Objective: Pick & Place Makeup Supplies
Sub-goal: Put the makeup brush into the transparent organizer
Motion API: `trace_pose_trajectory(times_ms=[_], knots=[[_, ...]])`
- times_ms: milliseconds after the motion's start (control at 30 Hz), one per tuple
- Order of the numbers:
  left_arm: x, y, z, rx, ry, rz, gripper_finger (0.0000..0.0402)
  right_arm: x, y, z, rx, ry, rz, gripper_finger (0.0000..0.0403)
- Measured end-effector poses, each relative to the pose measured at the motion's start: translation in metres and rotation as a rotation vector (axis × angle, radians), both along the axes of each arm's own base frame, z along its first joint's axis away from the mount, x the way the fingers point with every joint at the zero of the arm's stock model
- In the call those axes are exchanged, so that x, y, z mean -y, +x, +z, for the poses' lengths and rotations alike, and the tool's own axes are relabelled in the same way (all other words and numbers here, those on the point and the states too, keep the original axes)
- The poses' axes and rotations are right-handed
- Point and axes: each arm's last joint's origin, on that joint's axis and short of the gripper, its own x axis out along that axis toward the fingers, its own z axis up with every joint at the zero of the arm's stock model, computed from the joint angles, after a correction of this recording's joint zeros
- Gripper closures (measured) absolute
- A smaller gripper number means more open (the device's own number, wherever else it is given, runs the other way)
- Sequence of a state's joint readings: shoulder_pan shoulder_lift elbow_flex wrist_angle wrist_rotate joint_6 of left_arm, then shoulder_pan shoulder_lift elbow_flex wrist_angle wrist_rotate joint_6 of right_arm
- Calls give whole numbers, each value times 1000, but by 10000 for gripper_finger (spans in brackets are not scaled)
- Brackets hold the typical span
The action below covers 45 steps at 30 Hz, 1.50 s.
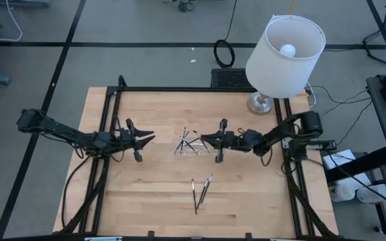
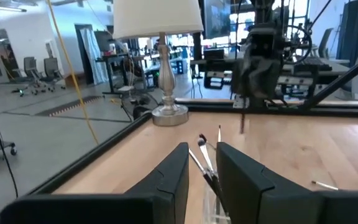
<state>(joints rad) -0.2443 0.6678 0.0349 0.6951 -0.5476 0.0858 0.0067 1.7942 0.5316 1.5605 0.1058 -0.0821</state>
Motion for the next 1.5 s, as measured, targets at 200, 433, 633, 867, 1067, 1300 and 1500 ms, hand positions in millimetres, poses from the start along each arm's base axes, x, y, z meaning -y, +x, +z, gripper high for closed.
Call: trace_pose_trajectory(times_ms=[200, 433, 633, 867, 1067, 1300, 1500], knots=[[1, 0, 0, 13, -35, -13, 311, 0, 15, -17, -47, -9, -4, 403], [1, 0, 0, 8, -38, -26, 311, 2, 22, -32, -90, -1, -11, 403], [2, 0, 0, 8, -39, -37, 311, 3, 20, -36, -104, 4, -40, 403], [2, 0, 0, 8, -38, -44, 311, 4, 20, -37, -118, 13, -63, 403], [2, 0, 0, 9, -41, -62, 311, 2, 14, -45, -163, 75, -61, 403], [2, 0, 0, 9, -41, -62, 311, -2, 5, -55, -230, 102, -78, 402], [2, 0, 0, 10, -41, -62, 311, -1, 5, -57, -252, 102, -82, 386]])
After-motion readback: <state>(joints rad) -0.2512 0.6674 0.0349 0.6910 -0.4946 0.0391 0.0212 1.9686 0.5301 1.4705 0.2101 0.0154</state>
